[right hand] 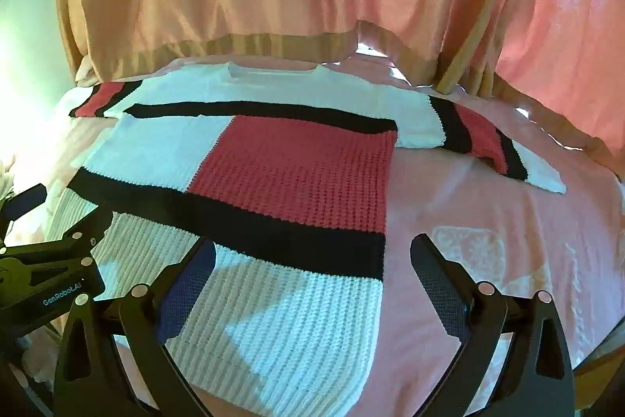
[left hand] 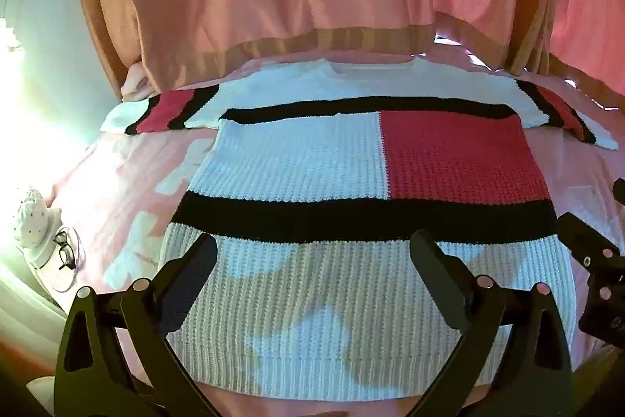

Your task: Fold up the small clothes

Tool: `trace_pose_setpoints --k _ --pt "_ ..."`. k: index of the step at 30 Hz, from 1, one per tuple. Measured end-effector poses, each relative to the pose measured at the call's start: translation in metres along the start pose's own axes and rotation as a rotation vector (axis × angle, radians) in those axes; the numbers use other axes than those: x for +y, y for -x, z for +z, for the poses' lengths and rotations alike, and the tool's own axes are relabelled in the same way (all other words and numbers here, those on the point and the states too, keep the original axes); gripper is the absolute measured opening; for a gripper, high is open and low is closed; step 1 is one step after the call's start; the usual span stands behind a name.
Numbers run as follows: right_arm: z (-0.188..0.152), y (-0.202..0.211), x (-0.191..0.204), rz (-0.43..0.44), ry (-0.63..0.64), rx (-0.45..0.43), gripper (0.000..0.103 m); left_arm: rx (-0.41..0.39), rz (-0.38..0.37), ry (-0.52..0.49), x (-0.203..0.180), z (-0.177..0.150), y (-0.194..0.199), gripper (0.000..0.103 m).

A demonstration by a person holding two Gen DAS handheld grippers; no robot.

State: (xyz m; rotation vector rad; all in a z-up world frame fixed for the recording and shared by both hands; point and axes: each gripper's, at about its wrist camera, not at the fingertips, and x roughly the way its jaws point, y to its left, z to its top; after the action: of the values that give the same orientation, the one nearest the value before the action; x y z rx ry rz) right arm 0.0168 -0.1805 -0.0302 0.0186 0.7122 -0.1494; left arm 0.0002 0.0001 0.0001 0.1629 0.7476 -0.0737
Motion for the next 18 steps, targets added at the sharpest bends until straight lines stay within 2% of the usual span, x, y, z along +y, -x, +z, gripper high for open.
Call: trace_pose_setpoints --k 5,18 --pt "-0.0022 -0.0043 0.0005 -0.013 0.01 0.003 0.098 0.007 -0.001 0.023 0.0018 0.0013 0.0013 0.097" --pt "-0.0064 -0.0058 -0.0007 -0.013 0.002 0.001 0.098 -0.001 0.005 -0.001 -0.0017 0.0027 0.0003 0.097"
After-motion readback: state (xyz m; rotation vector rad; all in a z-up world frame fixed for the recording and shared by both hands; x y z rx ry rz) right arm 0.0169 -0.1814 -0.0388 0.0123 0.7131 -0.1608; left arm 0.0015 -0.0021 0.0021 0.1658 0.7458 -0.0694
